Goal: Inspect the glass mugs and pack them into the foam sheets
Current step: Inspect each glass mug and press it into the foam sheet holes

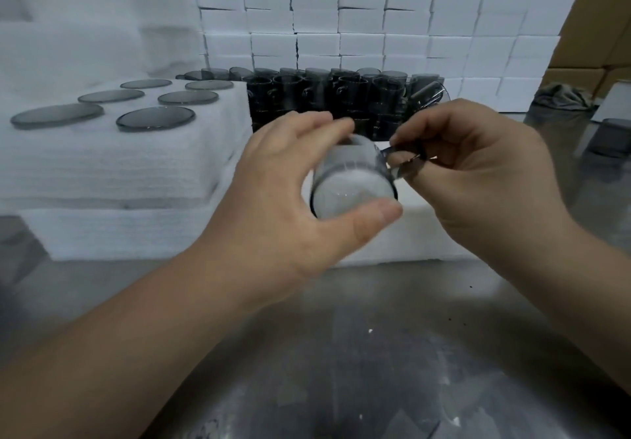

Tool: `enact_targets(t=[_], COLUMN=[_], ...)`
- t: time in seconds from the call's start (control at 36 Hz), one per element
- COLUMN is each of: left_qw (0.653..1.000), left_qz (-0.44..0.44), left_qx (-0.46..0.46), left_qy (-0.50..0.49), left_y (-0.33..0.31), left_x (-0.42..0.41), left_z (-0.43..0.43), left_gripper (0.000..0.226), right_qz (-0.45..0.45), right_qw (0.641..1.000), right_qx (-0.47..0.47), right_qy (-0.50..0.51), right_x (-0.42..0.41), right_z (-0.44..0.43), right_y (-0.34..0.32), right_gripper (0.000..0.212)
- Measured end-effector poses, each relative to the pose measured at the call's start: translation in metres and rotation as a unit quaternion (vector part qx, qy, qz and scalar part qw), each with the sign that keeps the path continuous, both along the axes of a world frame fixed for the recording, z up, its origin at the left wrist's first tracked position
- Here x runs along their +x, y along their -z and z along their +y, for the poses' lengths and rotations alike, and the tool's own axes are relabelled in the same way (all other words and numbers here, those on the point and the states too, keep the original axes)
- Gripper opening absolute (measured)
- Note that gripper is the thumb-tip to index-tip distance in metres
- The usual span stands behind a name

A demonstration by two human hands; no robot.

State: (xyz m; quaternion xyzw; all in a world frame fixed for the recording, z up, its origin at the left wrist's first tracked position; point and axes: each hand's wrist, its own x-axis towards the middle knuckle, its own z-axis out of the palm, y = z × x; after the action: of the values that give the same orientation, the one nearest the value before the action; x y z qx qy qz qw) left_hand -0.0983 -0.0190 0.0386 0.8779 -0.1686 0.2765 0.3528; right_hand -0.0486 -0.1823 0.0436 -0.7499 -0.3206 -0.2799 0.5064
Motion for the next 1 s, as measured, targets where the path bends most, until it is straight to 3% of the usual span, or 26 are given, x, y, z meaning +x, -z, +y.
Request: enact_targets(t=[0.19, 0.42, 0.64, 0.75, 0.83, 0.92, 1.0], left_qw=[0.999, 1.0, 0.998, 0.991, 0.975, 0.966, 0.966], left_qz=[0.03, -0.004, -0.04, -0.073, -0.074, -0.055, -0.037], left_qx=[-0.005, 0.018, 0.024, -0.105, -0.203, -0.242, -0.243], left_qy=[0.024, 0.015, -0.03, -0.044, -0.058, -0.076, -0.081], left_y=[0.001, 0.001, 0.004, 0.004, 0.002, 0.005, 0.005], left_x=[-0.001, -0.002, 0.002, 0.007, 0.013, 0.016, 0.014], left_z=[-0.002, -0.002, -0.002, 0.0, 0.007, 0.007, 0.005], left_gripper=[0.069, 0.085, 0.079, 0.055, 0.044, 0.046, 0.056], right_qz=[0.011, 0.117, 0.135, 0.111, 0.091, 0.082, 0.098], right_qw=[0.999, 0.989, 0.986, 0.993, 0.996, 0.991, 0.972], right_qx=[0.011, 0.094, 0.094, 0.036, -0.008, -0.083, -0.196], right_qy=[0.032, 0.019, -0.002, 0.001, 0.026, 0.06, 0.082], right_x=[-0.003, 0.002, 0.002, 0.0, 0.0, 0.001, 0.003], right_z=[0.001, -0.001, 0.0, -0.001, -0.003, -0.004, -0.003], right_y=[0.0, -0.004, -0.004, -0.003, -0.001, 0.0, 0.0], right_gripper=[0.021, 0.021, 0.013, 0.027, 0.023, 0.013, 0.024])
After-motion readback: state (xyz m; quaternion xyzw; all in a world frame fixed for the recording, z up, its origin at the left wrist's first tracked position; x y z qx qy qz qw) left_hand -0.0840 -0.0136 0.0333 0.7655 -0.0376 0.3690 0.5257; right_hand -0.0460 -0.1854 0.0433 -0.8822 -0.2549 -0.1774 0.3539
